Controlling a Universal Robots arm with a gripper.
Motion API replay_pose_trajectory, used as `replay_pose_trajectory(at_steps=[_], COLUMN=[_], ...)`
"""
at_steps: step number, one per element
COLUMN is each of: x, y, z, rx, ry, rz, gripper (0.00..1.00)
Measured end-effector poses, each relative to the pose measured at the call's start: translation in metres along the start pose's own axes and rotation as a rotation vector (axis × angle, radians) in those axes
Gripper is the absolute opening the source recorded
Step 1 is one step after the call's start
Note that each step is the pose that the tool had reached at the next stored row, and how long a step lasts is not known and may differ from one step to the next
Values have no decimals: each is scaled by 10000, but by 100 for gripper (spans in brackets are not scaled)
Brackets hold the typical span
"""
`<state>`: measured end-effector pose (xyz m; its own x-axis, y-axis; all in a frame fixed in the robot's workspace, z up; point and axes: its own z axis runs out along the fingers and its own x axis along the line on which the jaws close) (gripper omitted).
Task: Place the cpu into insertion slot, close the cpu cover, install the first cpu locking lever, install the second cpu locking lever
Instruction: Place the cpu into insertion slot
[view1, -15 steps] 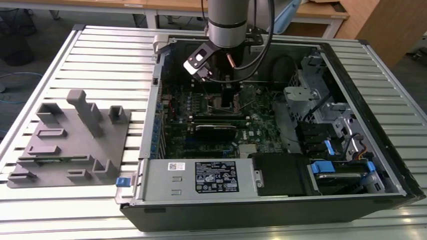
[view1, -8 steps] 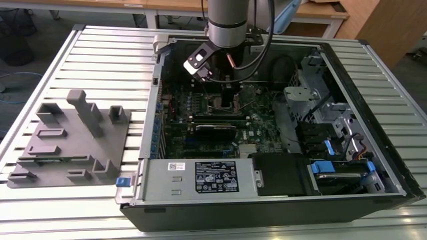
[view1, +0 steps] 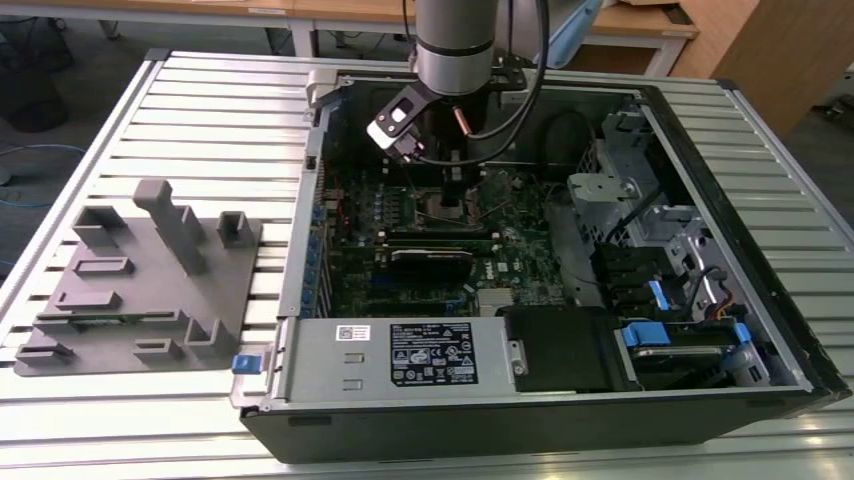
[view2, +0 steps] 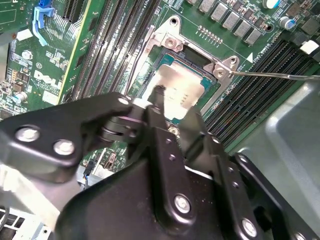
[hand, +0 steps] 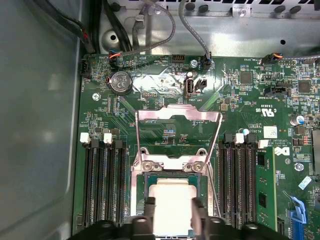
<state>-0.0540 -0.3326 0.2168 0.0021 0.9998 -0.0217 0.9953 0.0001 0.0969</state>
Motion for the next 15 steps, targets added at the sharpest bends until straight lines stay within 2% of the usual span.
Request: replay_pose_trajectory(at_steps=[1,2,4,5,7,15], x=[0,0,0,0,0,0], y=[0,0,0,0,0,0], z=[0,0,-1,-1,-1,-4], rx=[0,0,0,1,0,1], ry=[0,0,0,0,0,-1], rz=[0,0,1,0,0,0], gripper=[35,35,24,24,12,11])
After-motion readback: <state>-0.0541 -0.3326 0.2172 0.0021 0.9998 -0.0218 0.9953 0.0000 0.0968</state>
